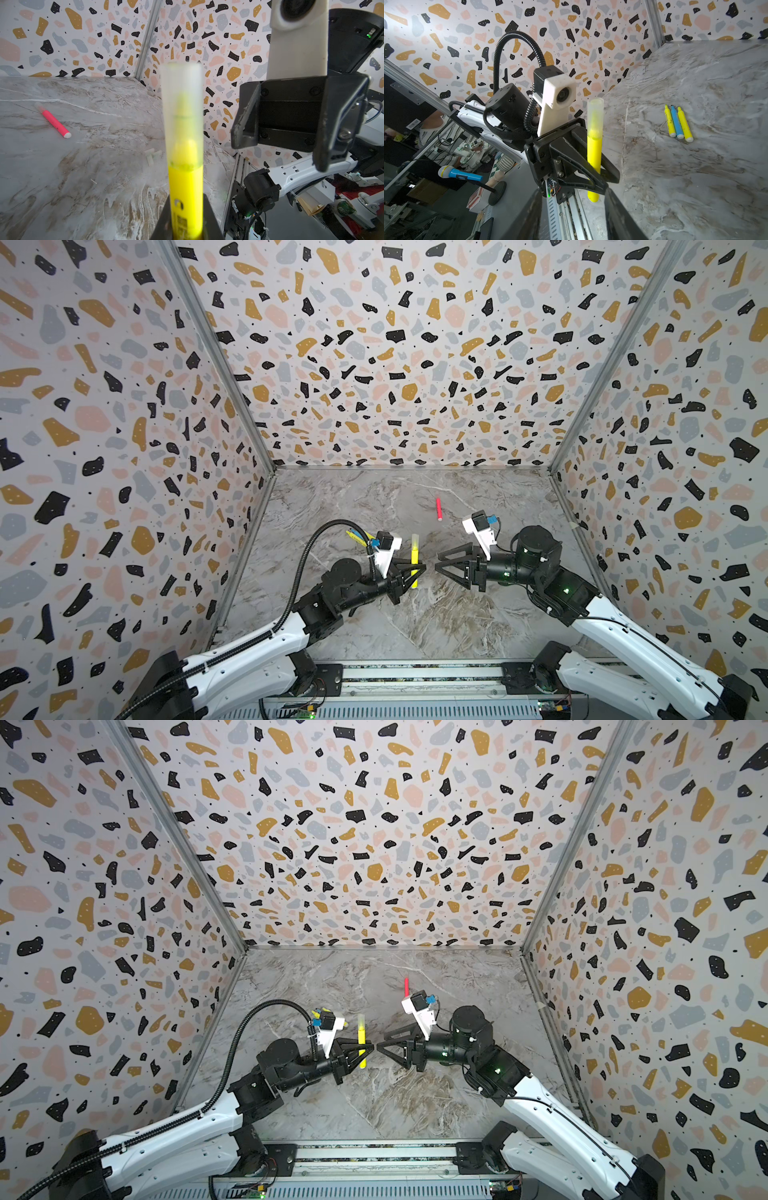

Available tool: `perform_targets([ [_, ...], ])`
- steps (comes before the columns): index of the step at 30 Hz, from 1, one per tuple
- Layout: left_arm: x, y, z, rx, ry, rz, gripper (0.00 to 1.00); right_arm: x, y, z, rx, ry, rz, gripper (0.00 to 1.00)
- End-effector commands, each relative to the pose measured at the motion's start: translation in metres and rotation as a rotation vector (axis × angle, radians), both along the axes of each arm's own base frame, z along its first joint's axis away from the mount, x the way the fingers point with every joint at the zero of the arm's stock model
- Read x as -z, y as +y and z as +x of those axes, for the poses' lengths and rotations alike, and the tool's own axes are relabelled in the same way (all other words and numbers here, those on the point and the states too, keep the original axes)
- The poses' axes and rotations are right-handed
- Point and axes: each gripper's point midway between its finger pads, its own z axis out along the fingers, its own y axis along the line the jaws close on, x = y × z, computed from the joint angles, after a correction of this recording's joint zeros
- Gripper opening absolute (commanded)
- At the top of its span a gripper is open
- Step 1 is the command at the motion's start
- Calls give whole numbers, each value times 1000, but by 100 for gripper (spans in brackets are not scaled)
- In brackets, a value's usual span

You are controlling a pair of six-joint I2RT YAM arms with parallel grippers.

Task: Insert the pens into the pen caps
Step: 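Pull the capped yellow highlighter from the left gripper with the right gripper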

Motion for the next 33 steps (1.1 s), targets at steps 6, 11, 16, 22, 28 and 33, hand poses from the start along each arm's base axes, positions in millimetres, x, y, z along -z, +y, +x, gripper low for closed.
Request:
perform_targets([
  [6, -30, -7, 0, -17, -87, -28, 0, -13, 8, 5, -29, -44, -12, 48],
  [11, -29, -10, -3, -11, -87, -27, 0, -15, 13, 11, -19, -64, -20, 46],
  [16, -29, -13, -6, 1, -86, -28, 0, -17, 18, 13, -25, -81, -26, 46],
  [22, -33, -16, -7, 12, -91, -39, 0, -14, 30, 10, -45, -96, -49, 45],
  [28, -33, -17, -9, 19, -92, -41, 0, -3, 38, 11, -48, -81, -74, 41],
  [33, -33, -17, -9, 22, -95, -41, 0, -1, 40, 14, -35, -78, -76, 29],
])
